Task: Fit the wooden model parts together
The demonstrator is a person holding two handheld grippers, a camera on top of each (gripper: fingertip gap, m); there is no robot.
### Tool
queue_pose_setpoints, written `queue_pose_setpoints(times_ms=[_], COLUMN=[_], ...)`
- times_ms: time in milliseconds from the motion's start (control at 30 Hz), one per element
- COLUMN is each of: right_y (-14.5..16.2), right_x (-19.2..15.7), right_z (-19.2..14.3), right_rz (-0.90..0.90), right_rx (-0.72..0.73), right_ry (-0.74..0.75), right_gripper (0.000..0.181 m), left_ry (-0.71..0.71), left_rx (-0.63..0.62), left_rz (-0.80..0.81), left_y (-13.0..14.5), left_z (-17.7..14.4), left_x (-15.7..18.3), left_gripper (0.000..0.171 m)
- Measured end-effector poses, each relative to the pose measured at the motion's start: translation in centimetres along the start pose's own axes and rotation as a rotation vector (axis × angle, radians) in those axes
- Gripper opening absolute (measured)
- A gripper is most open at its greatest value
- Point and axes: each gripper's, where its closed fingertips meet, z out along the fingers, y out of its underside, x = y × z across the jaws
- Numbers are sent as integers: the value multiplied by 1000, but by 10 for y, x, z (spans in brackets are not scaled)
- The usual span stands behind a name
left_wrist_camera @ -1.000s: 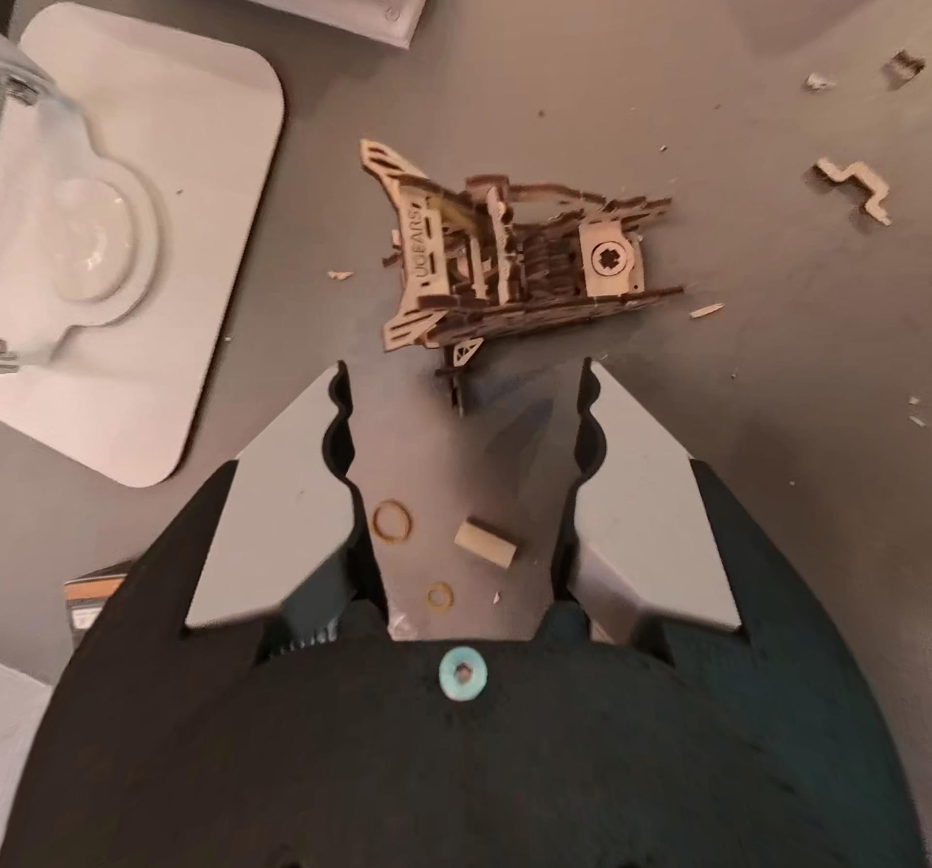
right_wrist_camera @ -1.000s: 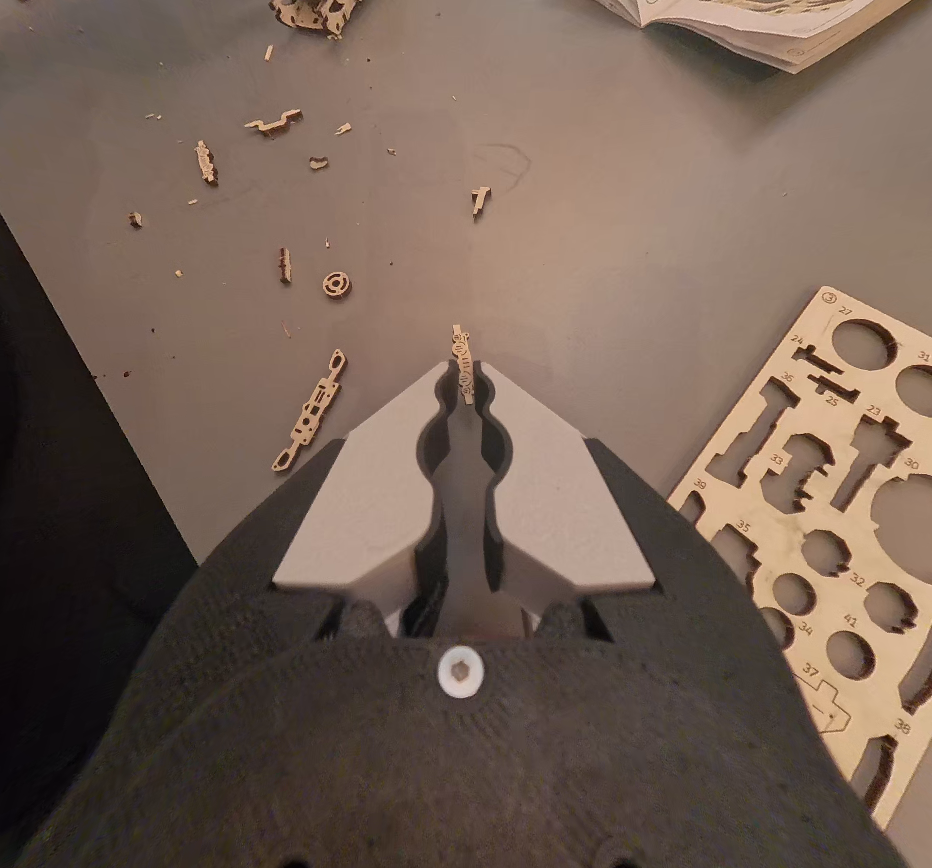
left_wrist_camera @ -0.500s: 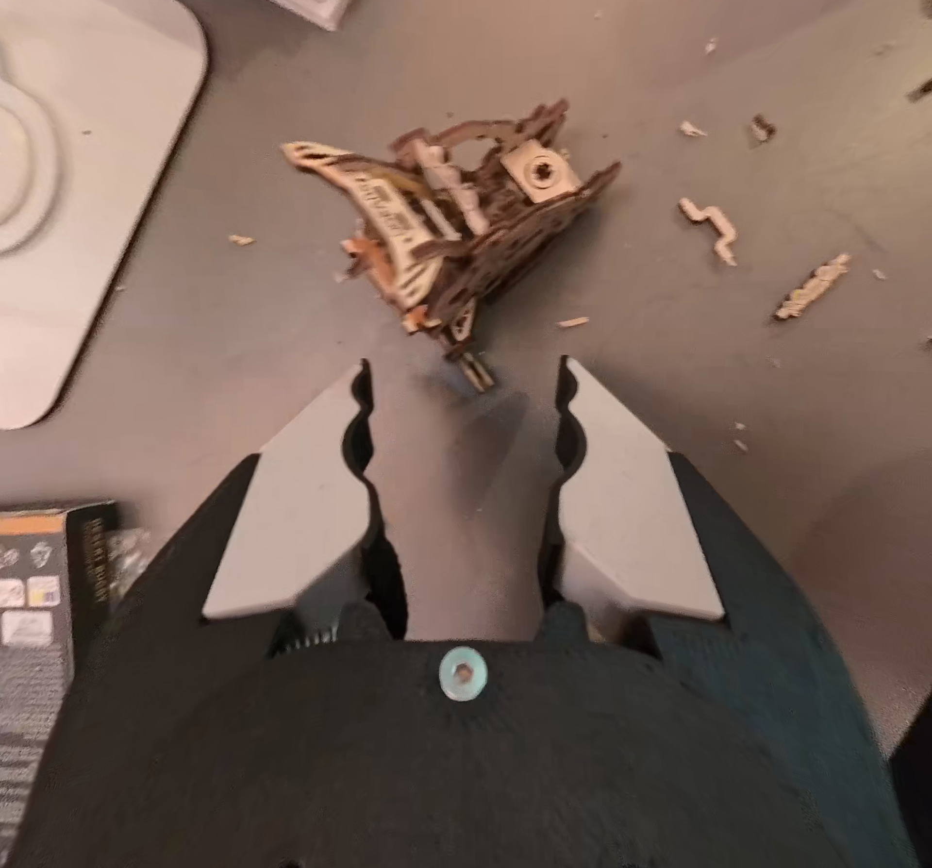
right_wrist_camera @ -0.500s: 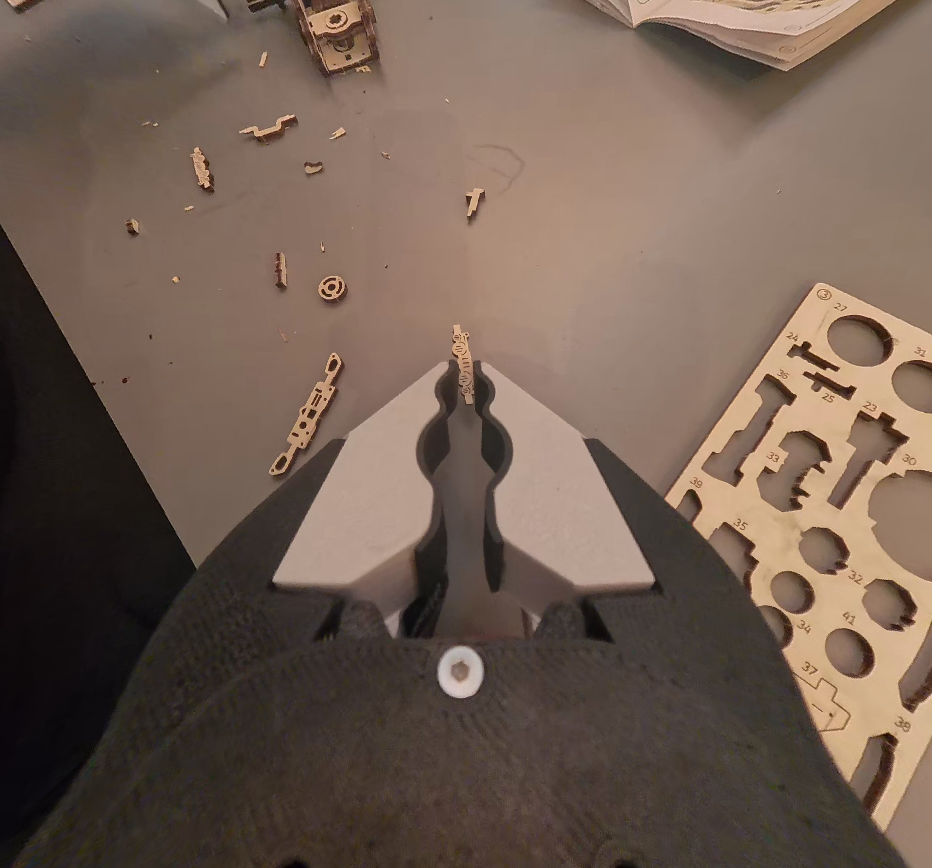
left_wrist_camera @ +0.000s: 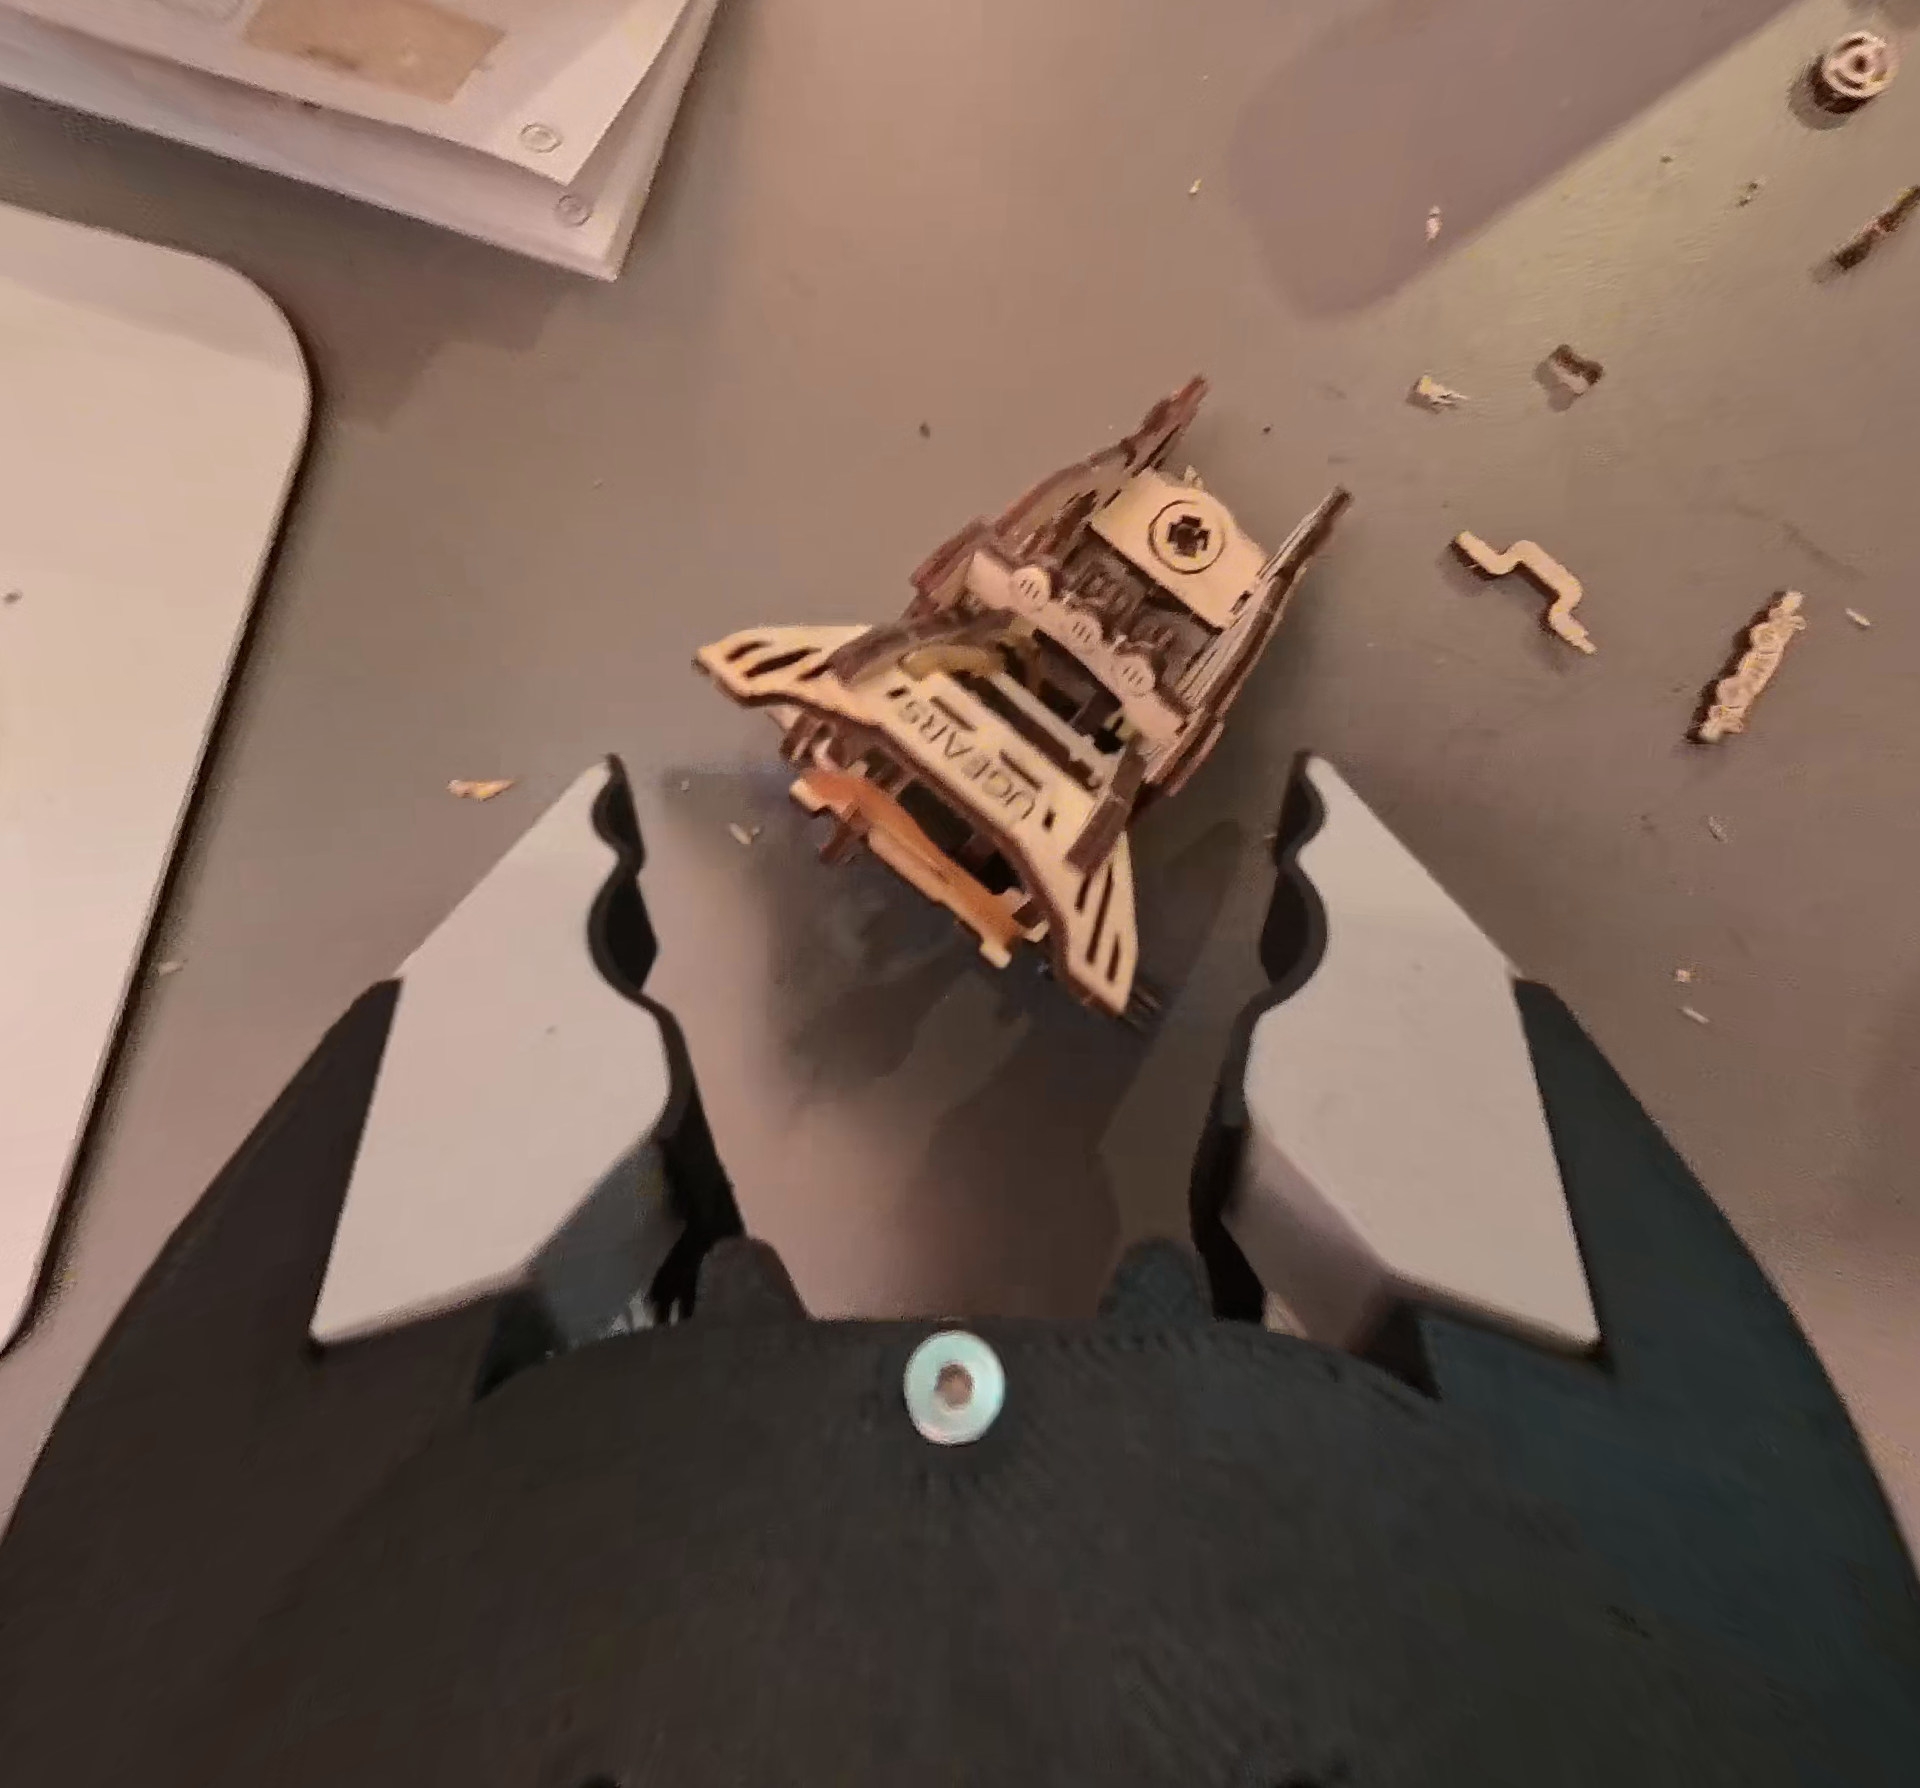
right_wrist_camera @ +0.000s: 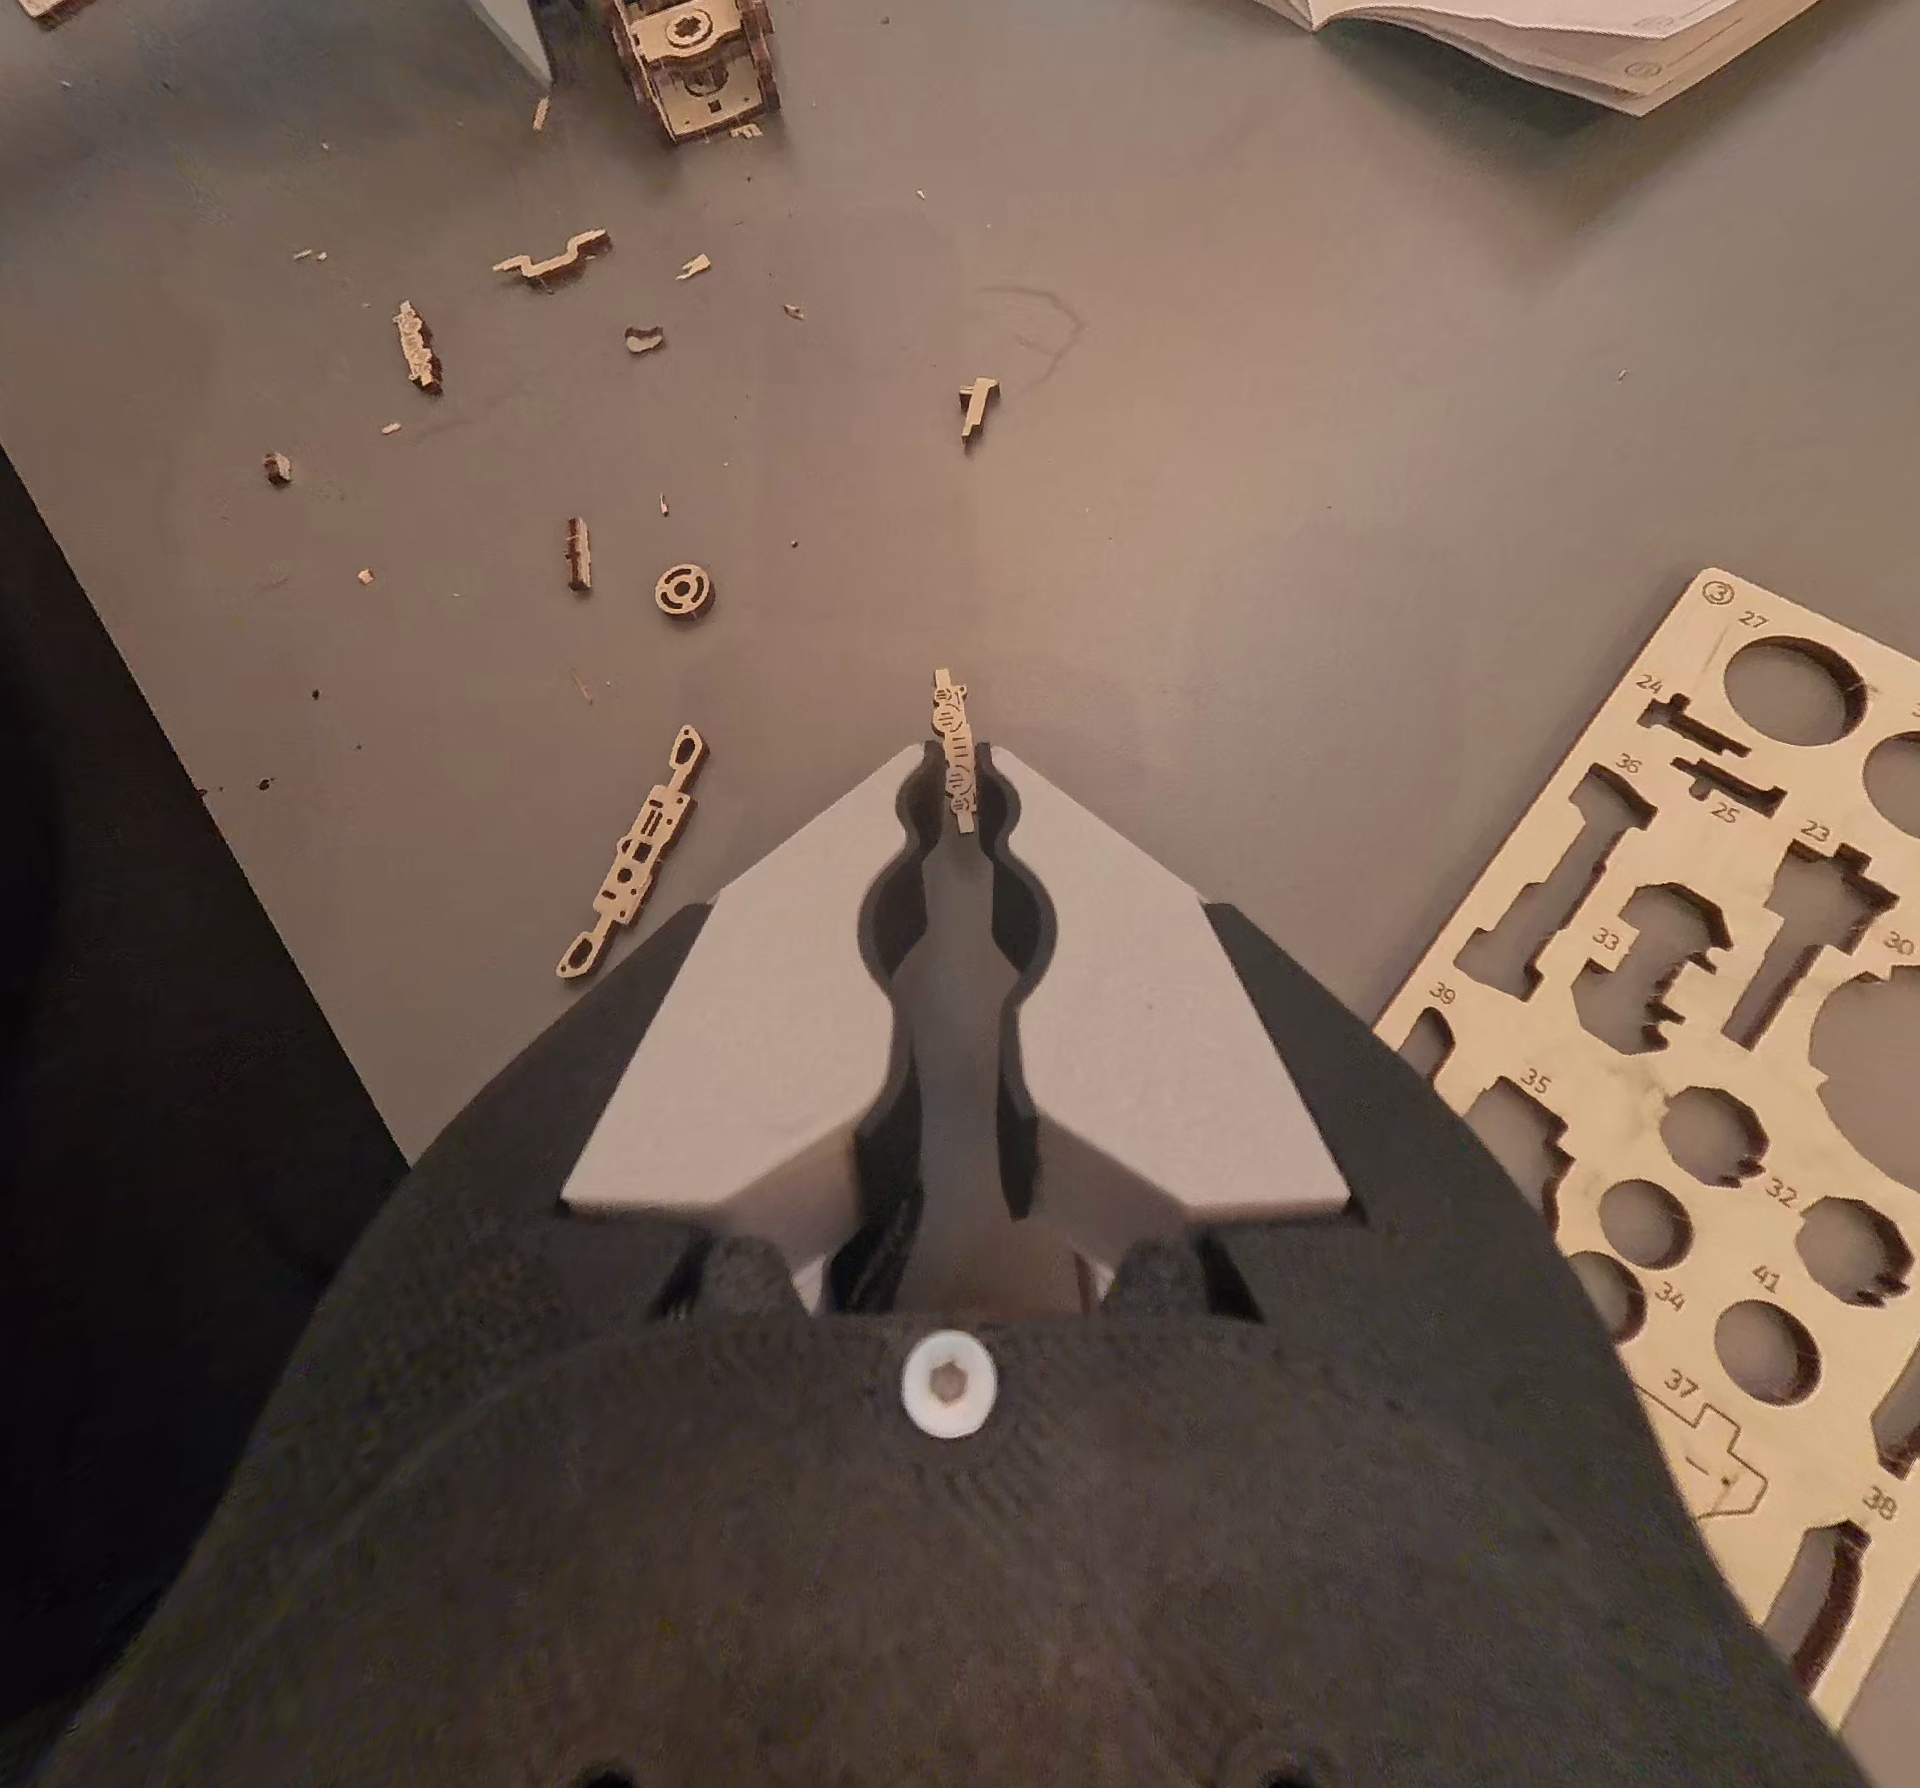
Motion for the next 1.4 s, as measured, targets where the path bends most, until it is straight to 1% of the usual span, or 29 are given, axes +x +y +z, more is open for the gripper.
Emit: queue_pose_setpoints(times_ms=[67, 133, 200, 433, 533, 600, 767, 833, 967, 1233, 1400], right_y=[0, 0, -1, -1, -3, -8, -41, -56, -87, -136, -163], right_x=[0, 0, 0, 0, 1, 0, -11, -17, -20, -5, -6], right_z=[0, 0, -1, -1, -2, -5, -10, -9, -10, -13, -12], right_rz=[1, 4, 5, 10, 22, 47, 168, 212, 278, 448, 533], right_rx=[2, 4, 7, 11, 22, 57, 235, 300, 415, 610, 685], right_ry=[-3, -5, -5, -6, -10, -30, -153, -199, -244, -339, -413], right_gripper=[3, 3, 3, 3, 3, 3, 3, 3, 3, 3, 3], left_ry=[42, 25, 19, -48, -96, -117, -227, -249, -298, -390, -437], left_rx=[-10, 8, 26, 72, 114, 144, 243, 283, 348, 452, 513], left_rz=[-8, -3, -6, -17, -32, -29, -6, 6, 29, 31, 14], left_y=[0, -3, -5, -11, -20, -28, -58, -72, -93, -118, -131], left_z=[6, 8, 8, 6, 2, -1, -11, -15, -20, -31, -38], left_x=[6, 5, 5, 3, 1, 3, 8, 15, 24, 26, 26], left_gripper=[104, 97, 82, 79, 79, 79, 79, 79, 79, 78, 78])
